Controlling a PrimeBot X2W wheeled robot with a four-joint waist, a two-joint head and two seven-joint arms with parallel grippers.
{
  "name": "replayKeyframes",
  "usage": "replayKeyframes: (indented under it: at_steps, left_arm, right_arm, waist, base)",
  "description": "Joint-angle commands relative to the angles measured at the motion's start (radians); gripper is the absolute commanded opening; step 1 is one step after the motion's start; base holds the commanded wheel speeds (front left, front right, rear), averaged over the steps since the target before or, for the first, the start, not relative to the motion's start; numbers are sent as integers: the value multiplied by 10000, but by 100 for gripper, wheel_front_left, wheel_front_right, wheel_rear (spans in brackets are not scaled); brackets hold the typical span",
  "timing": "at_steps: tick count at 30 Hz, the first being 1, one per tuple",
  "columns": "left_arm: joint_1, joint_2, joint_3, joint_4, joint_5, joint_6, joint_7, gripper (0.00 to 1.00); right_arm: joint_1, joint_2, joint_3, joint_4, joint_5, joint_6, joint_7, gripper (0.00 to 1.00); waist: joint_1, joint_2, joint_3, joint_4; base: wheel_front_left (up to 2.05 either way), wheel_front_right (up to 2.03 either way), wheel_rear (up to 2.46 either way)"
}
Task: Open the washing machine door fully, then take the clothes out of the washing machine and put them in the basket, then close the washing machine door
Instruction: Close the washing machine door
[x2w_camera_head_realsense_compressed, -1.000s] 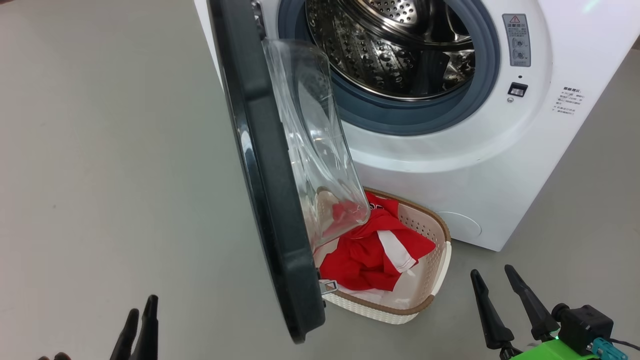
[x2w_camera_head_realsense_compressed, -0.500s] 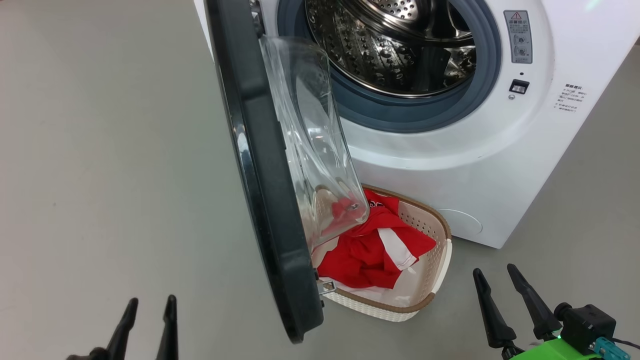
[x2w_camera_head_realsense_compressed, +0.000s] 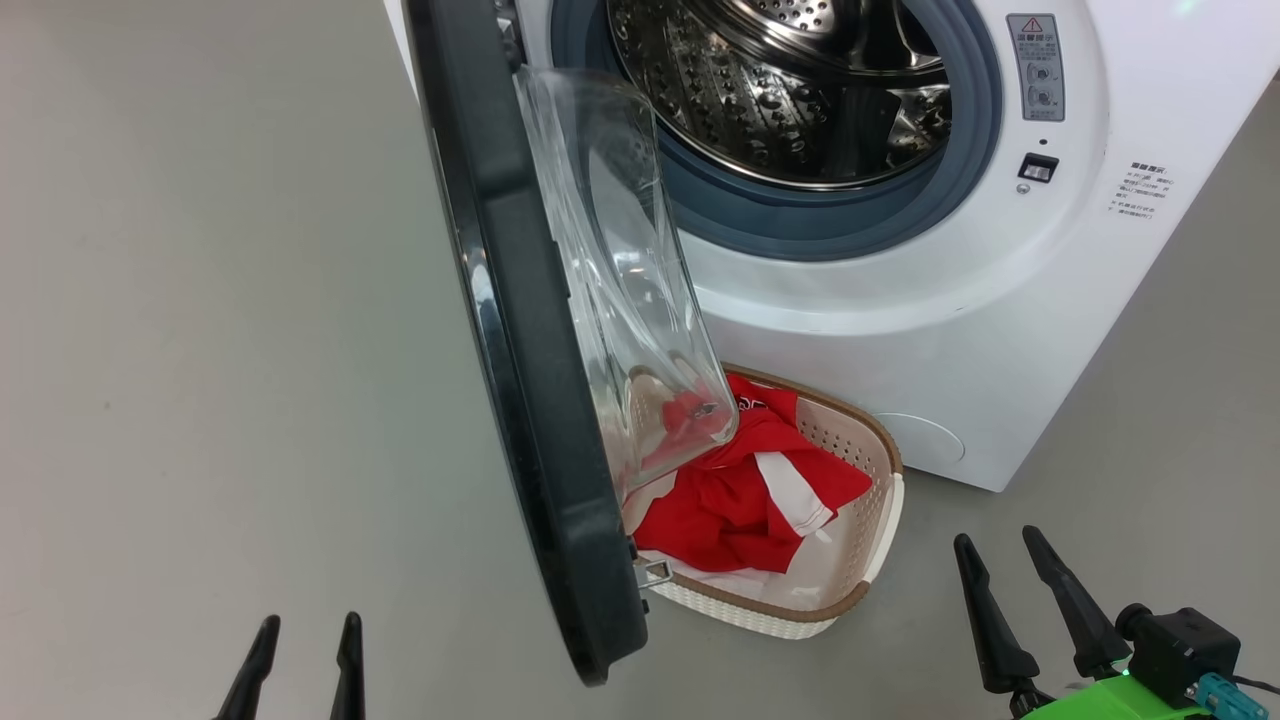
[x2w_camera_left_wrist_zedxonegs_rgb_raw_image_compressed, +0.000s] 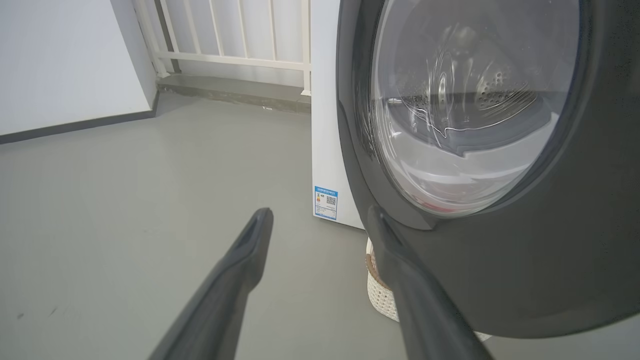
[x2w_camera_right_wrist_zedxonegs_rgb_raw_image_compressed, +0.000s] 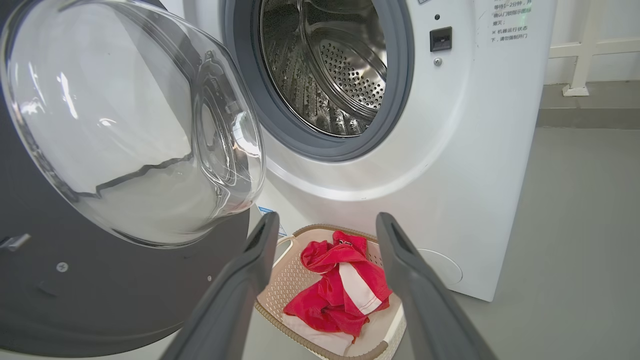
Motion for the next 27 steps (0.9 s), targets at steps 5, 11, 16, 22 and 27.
replayKeyframes:
  at_steps: [5, 11, 16, 22, 27]
  left_arm:
    - [-207, 53, 256, -231, -154, 96, -95, 100]
    - [-218, 52, 257, -241, -168, 95, -95, 100]
    - [-264, 52, 263, -301, -550, 14, -95, 93]
    - [-432, 51, 498, -590, -2493, -246, -95, 0]
    - [-728, 51, 330, -1123, -6112, -342, -95, 0]
  right_arm:
    - [-360, -109, 221, -217, -166, 75, -65, 100]
    - [-359, -111, 251, -202, -153, 75, -65, 100]
    - [-361, -120, 261, -185, -147, 75, -65, 100]
    - [-331, -108, 264, -184, -149, 75, -65, 100]
    - [-307, -80, 316, -172, -145, 75, -65, 100]
  waist:
    - [0, 0, 13, 14]
    - [0, 0, -14, 1]
    - [0, 0, -25, -8]
    - [0, 0, -69, 2]
    - [0, 0, -124, -18]
  base:
    - [0, 0, 0]
    - [0, 0, 0]
    - [0, 0, 0]
    - [0, 0, 0]
    - [0, 0, 0]
